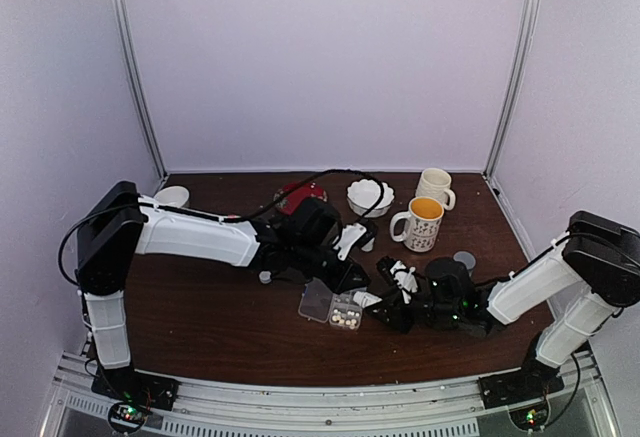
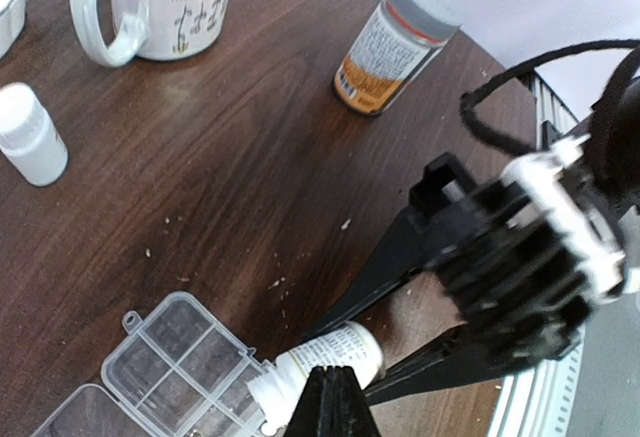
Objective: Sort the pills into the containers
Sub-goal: Pour the pill into the compartment of the pill container.
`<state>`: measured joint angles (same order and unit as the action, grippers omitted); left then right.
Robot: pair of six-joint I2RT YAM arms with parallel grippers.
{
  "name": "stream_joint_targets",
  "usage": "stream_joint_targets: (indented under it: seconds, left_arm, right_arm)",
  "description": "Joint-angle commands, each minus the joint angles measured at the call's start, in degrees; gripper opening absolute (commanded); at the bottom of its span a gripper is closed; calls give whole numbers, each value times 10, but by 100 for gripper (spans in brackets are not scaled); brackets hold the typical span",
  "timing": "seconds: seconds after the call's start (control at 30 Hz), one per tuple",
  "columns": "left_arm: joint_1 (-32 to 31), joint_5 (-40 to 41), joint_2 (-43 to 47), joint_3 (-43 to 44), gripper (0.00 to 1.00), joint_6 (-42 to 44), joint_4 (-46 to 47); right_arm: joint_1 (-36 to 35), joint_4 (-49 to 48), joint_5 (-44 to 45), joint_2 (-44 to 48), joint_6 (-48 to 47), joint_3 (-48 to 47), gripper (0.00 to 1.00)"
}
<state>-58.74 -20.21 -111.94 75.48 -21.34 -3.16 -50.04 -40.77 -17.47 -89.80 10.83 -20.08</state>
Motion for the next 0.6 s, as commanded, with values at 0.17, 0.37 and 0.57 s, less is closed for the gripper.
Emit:
stream_joint_targets:
  seconds: [0.17,0.37,0.57]
  left_arm:
    - [-11,11,-39,9,0,21,-46]
    - [-11,20,-16,34,0,28,-69]
    - [-11,19,7,39,0,27,-69]
  right_arm:
    - [3,-8,14,-6,2,0,0]
    - [4,-5,14,-3,2,-1,0]
    - [3,-4,12,-2,1,-1,0]
